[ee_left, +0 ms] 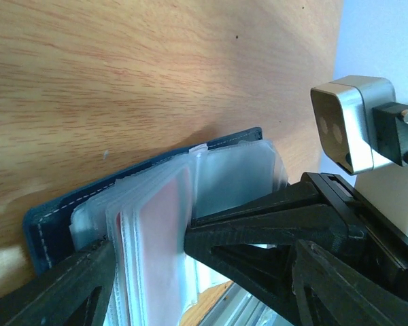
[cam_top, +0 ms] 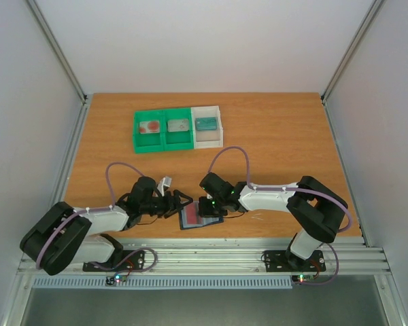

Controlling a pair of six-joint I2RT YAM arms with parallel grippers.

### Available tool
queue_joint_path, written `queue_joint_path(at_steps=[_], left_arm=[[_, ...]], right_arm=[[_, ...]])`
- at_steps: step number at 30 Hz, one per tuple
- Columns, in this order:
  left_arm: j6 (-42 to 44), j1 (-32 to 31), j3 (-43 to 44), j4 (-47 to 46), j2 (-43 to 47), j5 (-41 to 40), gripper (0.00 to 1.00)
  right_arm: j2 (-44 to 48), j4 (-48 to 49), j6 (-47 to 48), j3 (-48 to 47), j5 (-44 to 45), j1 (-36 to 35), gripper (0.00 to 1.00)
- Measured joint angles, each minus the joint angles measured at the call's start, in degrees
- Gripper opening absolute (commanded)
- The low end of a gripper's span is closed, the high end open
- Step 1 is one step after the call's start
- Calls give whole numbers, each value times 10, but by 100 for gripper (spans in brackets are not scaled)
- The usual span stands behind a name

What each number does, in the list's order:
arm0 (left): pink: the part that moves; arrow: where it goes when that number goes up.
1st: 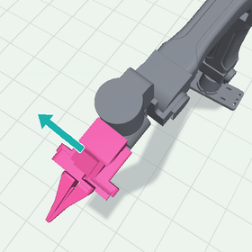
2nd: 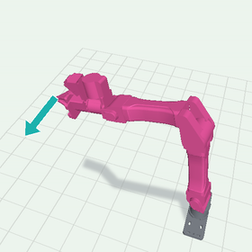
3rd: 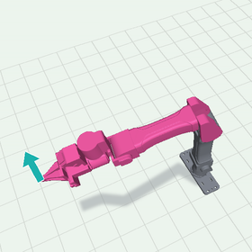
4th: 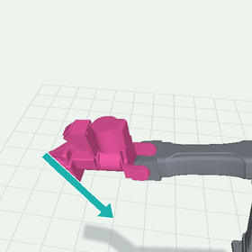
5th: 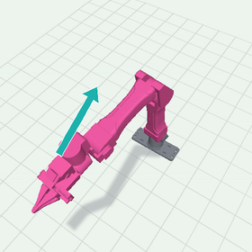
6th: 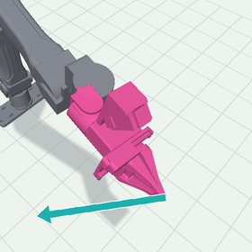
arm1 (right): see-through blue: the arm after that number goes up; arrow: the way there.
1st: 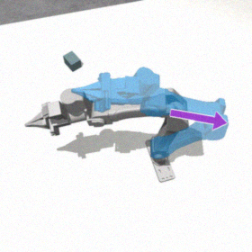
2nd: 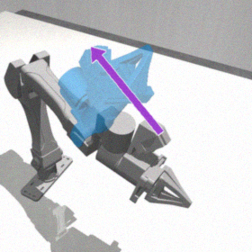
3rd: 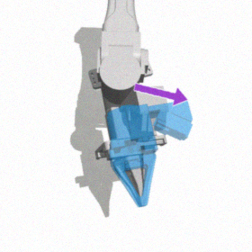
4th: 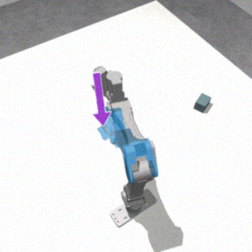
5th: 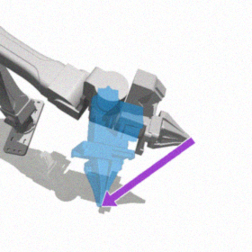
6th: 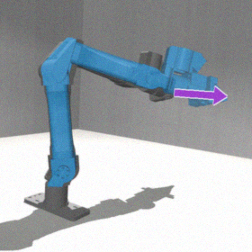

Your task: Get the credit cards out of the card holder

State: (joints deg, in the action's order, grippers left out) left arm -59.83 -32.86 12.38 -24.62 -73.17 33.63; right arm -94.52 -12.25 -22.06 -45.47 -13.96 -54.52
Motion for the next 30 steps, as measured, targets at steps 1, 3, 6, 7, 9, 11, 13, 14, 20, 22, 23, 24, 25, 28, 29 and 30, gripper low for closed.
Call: queue_joint_path(at_steps=[1, 3, 6, 7, 9, 11, 13, 14, 20, 22, 23, 24, 25, 28, 29, 30], left_arm=[[-1, 0, 0, -7, -5, 2, 72], [-2, 0, 0, -16, -7, 4, 72], [-4, 0, -1, -19, 3, 5, 73], [-6, 0, -1, -15, 14, 5, 73], [-10, 0, -1, -8, 43, 5, 73], [-12, 0, -1, -4, 72, 5, 74], [-12, 0, 0, 3, 89, 4, 74], [-12, 0, 0, 7, 93, 4, 74], [-9, 0, 0, 22, 86, 0, 74], [-9, 0, 0, 20, 73, 1, 74], [-10, 0, 0, 20, 67, 1, 74], [-10, 0, 0, 18, 61, 1, 74], [-10, 0, 0, 14, 54, 3, 74], [-10, 0, 0, 8, 43, 5, 74], [-10, 0, 0, 6, 41, 5, 74], [-10, 0, 0, 5, 39, 5, 74]], right_arm=[[0, 0, 0, 0, 0, 0, 4], [0, 1, 0, 1, 0, 1, 4], [0, 3, -1, 2, -1, 2, 4], [0, 3, -2, 2, -1, 2, 4], [1, 6, -2, 4, -1, 2, 5], [1, 10, -3, 7, -1, 2, 6], [2, 12, -4, 8, -1, 2, 6], [2, 13, -5, 8, -1, 2, 6], [2, 13, -5, 8, -1, 2, 6], [2, 13, -5, 8, -1, 2, 6], [2, 13, -5, 8, -1, 2, 6], [2, 13, -5, 8, -1, 2, 6], [2, 13, -5, 8, -1, 2, 6], [2, 13, -5, 8, -1, 2, 6], [2, 13, -5, 8, -1, 2, 6], [2, 13, -5, 9, -1, 2, 6]])
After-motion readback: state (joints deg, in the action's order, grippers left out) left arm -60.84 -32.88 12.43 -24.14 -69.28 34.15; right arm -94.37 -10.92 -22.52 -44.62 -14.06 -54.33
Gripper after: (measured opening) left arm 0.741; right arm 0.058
